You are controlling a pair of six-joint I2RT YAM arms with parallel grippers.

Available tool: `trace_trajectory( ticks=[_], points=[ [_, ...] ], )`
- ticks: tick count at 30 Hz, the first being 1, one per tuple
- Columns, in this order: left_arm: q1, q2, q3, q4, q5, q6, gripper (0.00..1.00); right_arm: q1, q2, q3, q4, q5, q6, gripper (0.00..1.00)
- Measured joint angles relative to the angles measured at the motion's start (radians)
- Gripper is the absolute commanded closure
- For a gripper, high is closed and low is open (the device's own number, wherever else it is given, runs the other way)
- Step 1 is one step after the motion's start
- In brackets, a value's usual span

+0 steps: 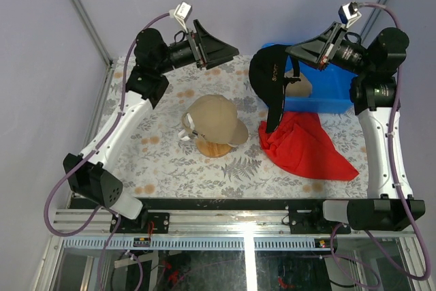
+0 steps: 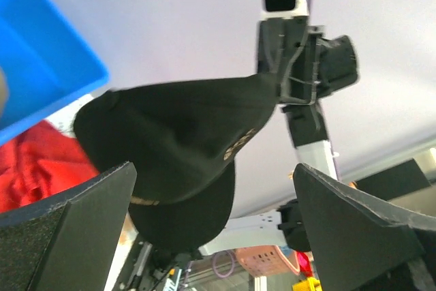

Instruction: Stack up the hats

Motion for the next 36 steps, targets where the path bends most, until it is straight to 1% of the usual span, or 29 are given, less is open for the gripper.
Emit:
trace_trajectory(
  ticks=[3,7,17,24,30,31,32,33,34,36],
  points=[
    [-0.04,0.023,0.013,0.089,0.02,-0.072,0.0,0.004,-0.003,-0.026,0.039,-0.031,0.04,1.0],
    [-0.074,0.051,0.016,0.13,0.035,-0.1,0.0,0.007,-0.009,-0.042,0.079,-0.058,0.084,1.0],
    [-0.093,0.082,-0.012,0.116,0.037,-0.057,0.0,0.011,-0.021,-0.05,0.155,-0.083,0.171,1.0],
    [-0.122,0.113,-0.012,0.101,0.014,-0.034,0.0,0.021,-0.027,-0.068,0.161,-0.084,0.186,1.0],
    [-0.152,0.15,-0.01,0.101,0.0,-0.032,0.0,0.053,-0.036,-0.097,0.161,-0.083,0.188,1.0],
    [-0.159,0.157,-0.006,0.096,-0.002,-0.029,0.02,0.059,-0.036,-0.099,0.16,-0.083,0.188,1.0],
    [-0.166,0.166,0.001,0.09,-0.003,-0.026,0.09,0.065,-0.036,-0.1,0.16,-0.083,0.188,1.0],
    [-0.174,0.174,0.008,0.085,-0.004,-0.021,0.24,0.07,-0.036,-0.1,0.16,-0.082,0.187,1.0],
    [-0.182,0.179,0.016,0.074,-0.005,-0.017,0.41,0.074,-0.036,-0.1,0.16,-0.082,0.187,1.0],
    [-0.195,0.185,0.023,0.053,-0.007,-0.007,0.59,0.081,-0.036,-0.1,0.16,-0.081,0.187,1.0]
  ],
)
